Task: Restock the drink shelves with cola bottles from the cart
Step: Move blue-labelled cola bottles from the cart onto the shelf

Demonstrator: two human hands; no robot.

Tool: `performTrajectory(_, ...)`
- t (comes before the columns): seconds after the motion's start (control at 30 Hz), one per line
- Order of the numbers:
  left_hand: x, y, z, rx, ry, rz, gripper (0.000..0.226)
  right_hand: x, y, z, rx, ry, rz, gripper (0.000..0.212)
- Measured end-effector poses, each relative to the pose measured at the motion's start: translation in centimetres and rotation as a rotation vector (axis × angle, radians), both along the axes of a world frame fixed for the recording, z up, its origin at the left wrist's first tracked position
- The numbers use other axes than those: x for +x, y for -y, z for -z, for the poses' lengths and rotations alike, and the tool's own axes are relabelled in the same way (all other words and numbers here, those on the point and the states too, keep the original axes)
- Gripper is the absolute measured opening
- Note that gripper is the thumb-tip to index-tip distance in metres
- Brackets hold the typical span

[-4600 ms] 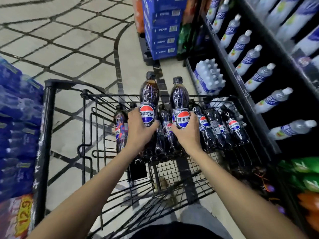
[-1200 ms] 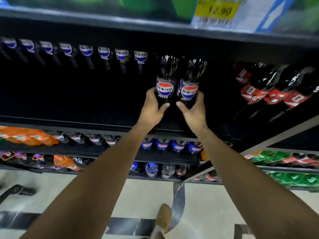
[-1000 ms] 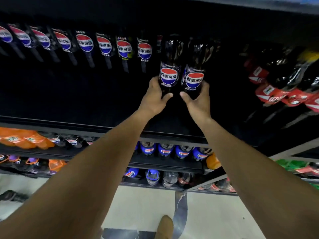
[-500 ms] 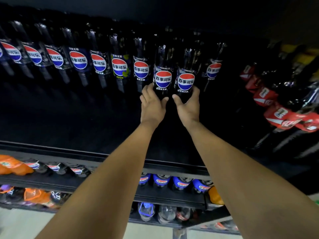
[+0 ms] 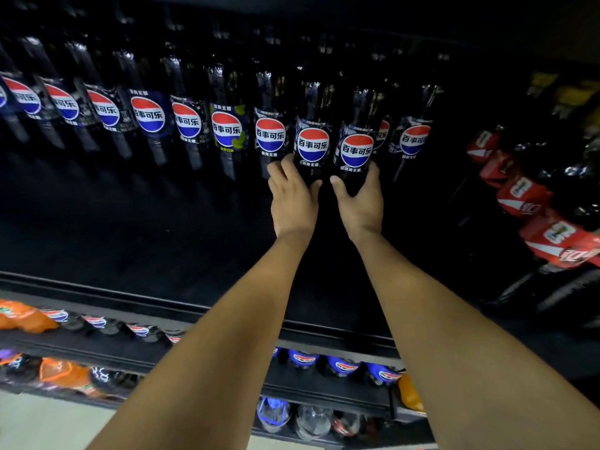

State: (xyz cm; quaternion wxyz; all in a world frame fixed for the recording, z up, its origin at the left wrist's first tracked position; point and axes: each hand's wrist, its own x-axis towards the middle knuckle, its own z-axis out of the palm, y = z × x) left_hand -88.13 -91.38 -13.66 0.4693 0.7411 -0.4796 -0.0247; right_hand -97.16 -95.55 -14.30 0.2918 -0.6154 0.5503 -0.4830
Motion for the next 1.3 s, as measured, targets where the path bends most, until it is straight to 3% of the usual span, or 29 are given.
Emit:
performTrajectory(0.27, 0.2, 0.2, 0.0, -0.016, -0.091, 0.026, 0.048, 0.2, 0.2, 0.0, -0.025, -0.166, 0.054, 0.074)
performTrajectory(0.73, 0.3, 0.1, -0.1, -0.029, -0.113, 0.023, 0.041, 0.3, 0.2, 0.0, -0.07, -0.201, 0.086, 0.068)
performTrajectory(1.03, 0.0, -1.0, -0.5, -0.023, -0.192, -0.005, 0.043, -0.1, 0.0, -0.2, 0.034, -0.034, 0.111, 0.067)
performTrajectory(1.1, 0.4, -2.1, -0.8, 0.062, -0.079, -0.034, 0.04, -0.5, -0.9, -0.5, 0.052, -0.083, 0.149, 0.064)
performTrajectory(1.2, 2.3, -4.9, -1.6, 0.252, 0.317, -0.053, 0.043, -0.8, -3.6, -1.5, -0.01, -0.412, 0.206, 0.052)
performTrajectory(1.3, 4.3, -9.2, -2.6, 0.406, 0.592, 0.002, 0.048, -0.7, -8.0, -3.0, -0.108, -0.72, 0.085, 0.041)
